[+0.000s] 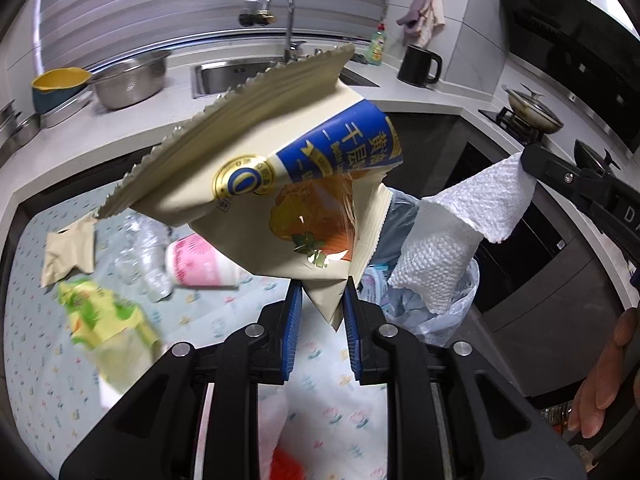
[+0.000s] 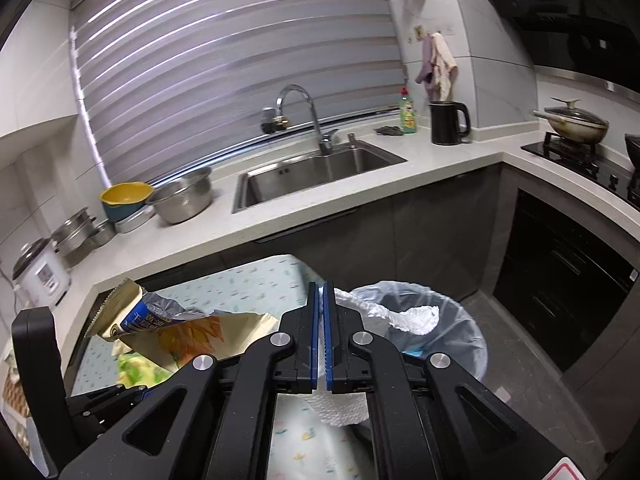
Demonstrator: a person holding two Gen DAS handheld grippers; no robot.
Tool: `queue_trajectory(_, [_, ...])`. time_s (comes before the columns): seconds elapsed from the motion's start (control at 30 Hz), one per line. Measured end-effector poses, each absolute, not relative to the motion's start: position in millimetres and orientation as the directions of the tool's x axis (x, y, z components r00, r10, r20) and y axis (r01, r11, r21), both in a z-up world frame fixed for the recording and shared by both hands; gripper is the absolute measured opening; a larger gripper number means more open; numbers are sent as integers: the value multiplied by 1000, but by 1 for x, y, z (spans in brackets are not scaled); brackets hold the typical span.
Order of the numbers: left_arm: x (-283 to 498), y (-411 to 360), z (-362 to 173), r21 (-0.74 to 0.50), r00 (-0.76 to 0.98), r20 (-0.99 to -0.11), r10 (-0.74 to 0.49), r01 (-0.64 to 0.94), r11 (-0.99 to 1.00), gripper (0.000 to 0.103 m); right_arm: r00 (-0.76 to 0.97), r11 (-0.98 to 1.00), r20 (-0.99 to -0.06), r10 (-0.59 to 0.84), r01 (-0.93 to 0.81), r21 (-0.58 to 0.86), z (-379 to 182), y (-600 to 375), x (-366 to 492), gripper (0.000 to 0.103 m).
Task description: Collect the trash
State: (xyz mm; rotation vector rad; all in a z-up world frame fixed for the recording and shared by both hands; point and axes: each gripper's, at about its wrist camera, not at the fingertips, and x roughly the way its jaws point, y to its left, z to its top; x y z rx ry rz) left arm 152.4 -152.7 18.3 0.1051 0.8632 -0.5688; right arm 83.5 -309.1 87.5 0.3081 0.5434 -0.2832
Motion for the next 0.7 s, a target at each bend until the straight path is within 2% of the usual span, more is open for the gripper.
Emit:
queue_trajectory(0.33, [195, -234, -11, -140, 412, -791, -451, 596, 790, 20, 758, 877, -606, -241, 438, 199, 50, -374, 118, 2])
queue_trajectory(0.57, [212, -275, -34, -143, 332, -826, -456, 658, 739, 21, 720, 848, -655, -231, 479, 227, 22, -402, 132, 2])
queue_trajectory(0.67, [213, -283, -39, -138, 324, -829, -455, 670, 729, 35, 709, 840, -664, -239, 493, 224, 16, -405, 135, 4])
queue_trajectory(0.7, [213, -283, -40, -138, 330, -826, -458, 668, 731, 46, 709, 837, -661, -245, 499, 225, 14, -406, 135, 5])
